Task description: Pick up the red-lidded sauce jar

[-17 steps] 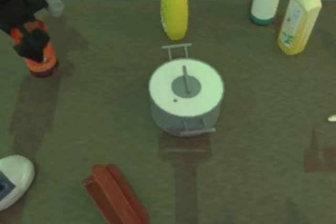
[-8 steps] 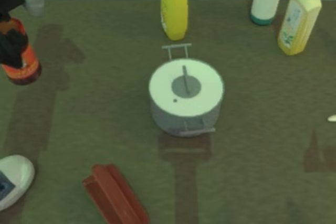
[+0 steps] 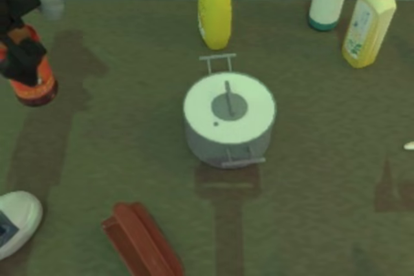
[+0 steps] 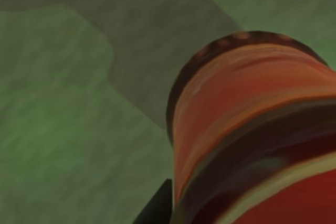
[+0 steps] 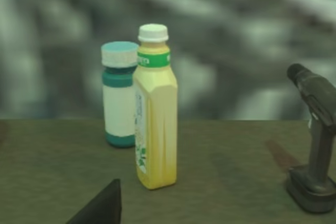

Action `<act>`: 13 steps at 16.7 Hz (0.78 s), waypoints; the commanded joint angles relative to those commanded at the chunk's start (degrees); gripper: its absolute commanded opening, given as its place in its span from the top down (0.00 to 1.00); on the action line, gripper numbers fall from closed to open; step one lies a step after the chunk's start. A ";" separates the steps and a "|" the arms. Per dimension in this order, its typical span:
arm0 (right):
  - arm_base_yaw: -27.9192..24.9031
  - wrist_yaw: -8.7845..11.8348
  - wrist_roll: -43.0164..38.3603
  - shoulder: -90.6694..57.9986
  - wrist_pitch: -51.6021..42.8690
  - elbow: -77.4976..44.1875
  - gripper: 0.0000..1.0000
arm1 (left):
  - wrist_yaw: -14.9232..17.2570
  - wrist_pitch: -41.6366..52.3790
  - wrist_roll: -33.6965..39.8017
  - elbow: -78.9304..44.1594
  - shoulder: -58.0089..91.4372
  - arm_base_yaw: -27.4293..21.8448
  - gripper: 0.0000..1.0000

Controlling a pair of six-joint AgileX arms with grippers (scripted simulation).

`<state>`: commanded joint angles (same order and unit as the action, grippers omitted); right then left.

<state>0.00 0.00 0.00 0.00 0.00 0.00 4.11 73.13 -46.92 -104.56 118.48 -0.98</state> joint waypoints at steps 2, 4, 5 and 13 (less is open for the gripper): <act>0.00 0.00 0.00 0.00 0.00 0.00 0.00 | -0.64 -0.77 6.53 0.65 0.47 -1.76 1.00; 0.00 0.00 0.00 0.00 0.00 0.00 0.00 | -1.46 -1.91 15.16 1.40 0.82 -3.92 1.00; 0.00 0.00 0.00 0.00 0.00 0.00 0.00 | -1.91 -2.59 19.99 1.81 0.96 -5.11 1.00; 0.00 0.00 0.00 0.00 0.00 0.00 0.00 | -5.47 -8.09 56.89 5.85 1.51 -14.49 1.00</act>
<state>0.00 0.00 0.00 0.00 0.00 0.00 -1.37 65.04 9.97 -98.71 119.99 -15.46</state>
